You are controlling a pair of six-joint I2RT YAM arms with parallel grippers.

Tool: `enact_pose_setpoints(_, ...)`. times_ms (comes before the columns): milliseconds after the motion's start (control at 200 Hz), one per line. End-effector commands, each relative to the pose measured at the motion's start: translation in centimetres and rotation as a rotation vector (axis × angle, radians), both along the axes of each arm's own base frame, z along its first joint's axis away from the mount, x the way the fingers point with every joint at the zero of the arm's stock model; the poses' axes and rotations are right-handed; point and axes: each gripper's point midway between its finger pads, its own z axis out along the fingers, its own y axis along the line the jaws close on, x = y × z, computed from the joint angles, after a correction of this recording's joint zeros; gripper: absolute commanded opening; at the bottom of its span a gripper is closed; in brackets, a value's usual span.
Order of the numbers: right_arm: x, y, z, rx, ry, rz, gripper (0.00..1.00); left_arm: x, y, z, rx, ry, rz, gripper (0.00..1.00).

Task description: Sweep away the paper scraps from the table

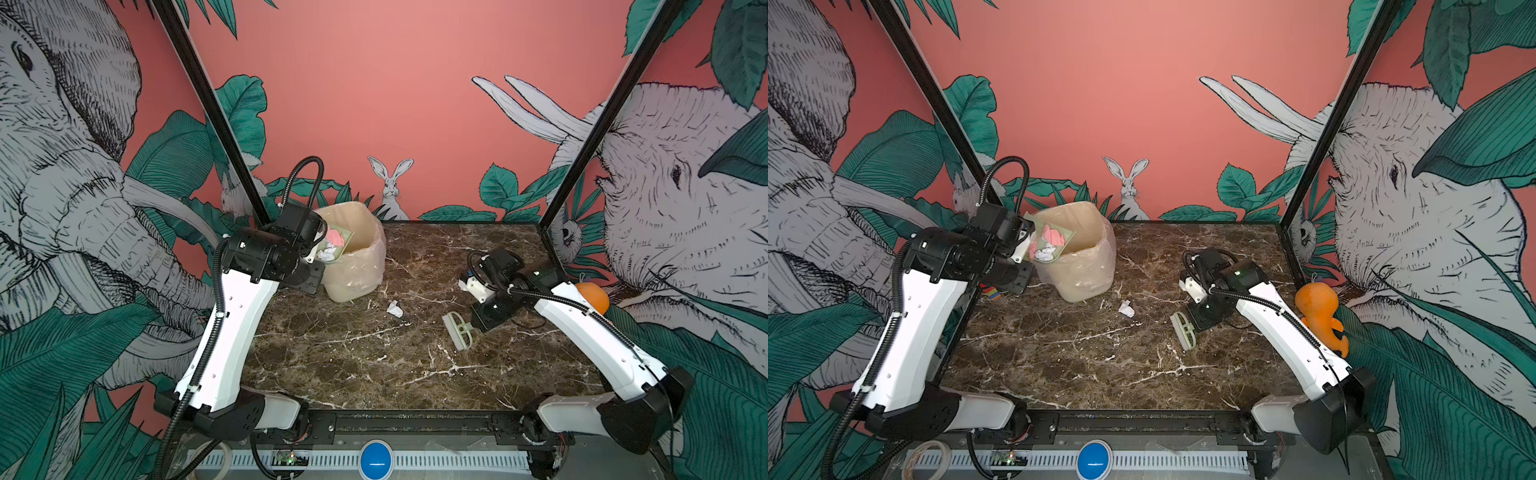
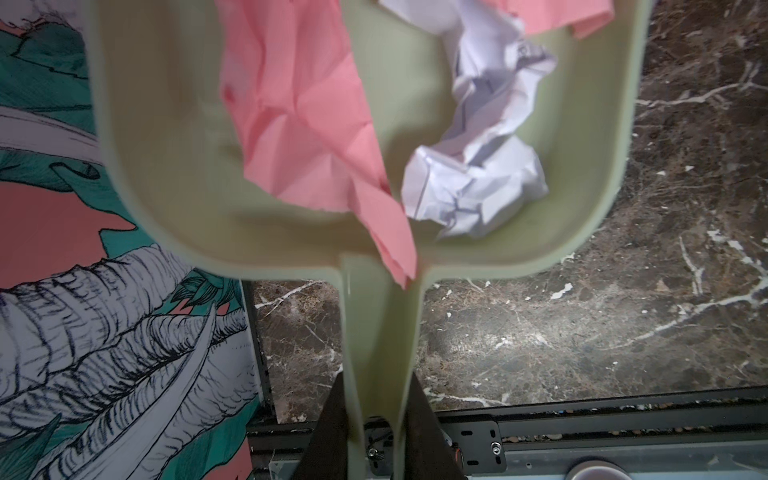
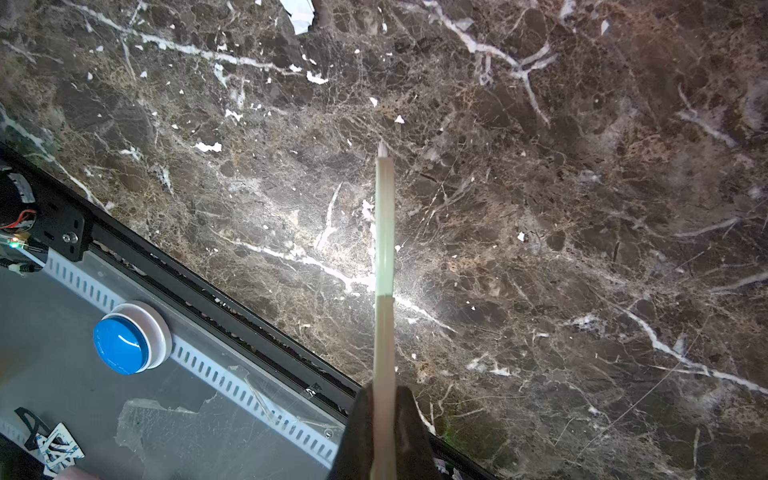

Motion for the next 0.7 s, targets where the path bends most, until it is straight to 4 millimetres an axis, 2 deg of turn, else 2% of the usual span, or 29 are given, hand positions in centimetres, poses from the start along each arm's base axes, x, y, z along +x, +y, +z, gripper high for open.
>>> enact_pose_setpoints(0,0.3,0.3,0.6,0.017,-0.009,0.025,0.0,1.9,1.0,0.5,0.072,-0.026,-0.005,0.0)
enact_pose_setpoints(110,0.1,0.2,0.7,0.014,-0.005,0.027,0.0,3.5,2.0,0.3,0.161,-0.008,0.003,0.0)
enact_pose_setpoints(410,-0.6,-0.2,0.2,0.015,0.012,0.007,0.0,7.4,2.4,0.3,0.272,-0.018,-0.015,0.0)
enact_pose_setpoints(695,-0.8,-0.4,0.0,0.006,0.026,0.009,0.0,8.8,3.3,0.8,0.403,-0.038,-0.039,0.0)
